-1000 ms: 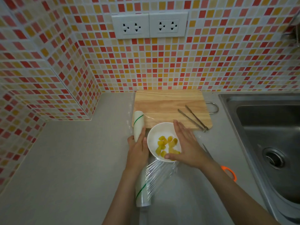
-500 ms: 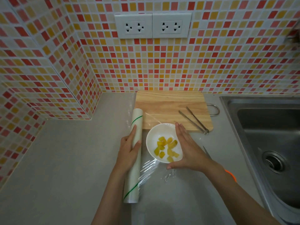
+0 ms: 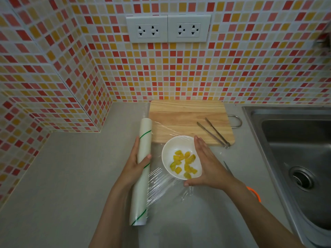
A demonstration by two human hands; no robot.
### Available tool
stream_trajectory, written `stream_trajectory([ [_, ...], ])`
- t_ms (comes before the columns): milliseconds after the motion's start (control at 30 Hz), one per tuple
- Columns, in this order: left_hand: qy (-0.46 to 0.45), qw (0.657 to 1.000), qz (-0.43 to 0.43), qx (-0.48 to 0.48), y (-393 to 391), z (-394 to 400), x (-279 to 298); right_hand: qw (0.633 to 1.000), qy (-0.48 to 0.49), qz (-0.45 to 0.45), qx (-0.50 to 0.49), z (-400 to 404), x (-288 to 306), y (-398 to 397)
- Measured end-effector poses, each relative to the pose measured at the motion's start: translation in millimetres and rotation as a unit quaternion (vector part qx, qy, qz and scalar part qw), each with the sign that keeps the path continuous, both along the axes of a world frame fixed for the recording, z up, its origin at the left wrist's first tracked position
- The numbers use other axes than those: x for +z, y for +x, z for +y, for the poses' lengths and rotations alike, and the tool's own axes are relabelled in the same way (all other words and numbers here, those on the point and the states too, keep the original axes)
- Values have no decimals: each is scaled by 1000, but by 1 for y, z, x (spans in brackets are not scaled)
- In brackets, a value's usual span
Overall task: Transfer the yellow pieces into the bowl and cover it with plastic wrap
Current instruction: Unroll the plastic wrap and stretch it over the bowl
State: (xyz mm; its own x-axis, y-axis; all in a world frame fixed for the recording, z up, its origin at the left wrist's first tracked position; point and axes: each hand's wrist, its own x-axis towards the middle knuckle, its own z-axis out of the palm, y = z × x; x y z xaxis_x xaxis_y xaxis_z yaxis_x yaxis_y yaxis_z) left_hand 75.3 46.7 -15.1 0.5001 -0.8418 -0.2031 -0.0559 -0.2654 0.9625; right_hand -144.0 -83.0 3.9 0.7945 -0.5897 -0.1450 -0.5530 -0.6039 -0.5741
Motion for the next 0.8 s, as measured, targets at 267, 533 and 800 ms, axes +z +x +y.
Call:
stream_trajectory([
  [267, 0, 999, -20, 29, 1, 2, 0, 1000, -23, 4, 10, 0, -1, 1],
  [533, 7, 999, -15, 33, -2, 1, -9, 994, -64, -46, -72, 4, 3, -22],
  [800, -3, 999, -2, 34, -2, 0, -14, 921, -88, 130, -357, 33, -21, -106],
])
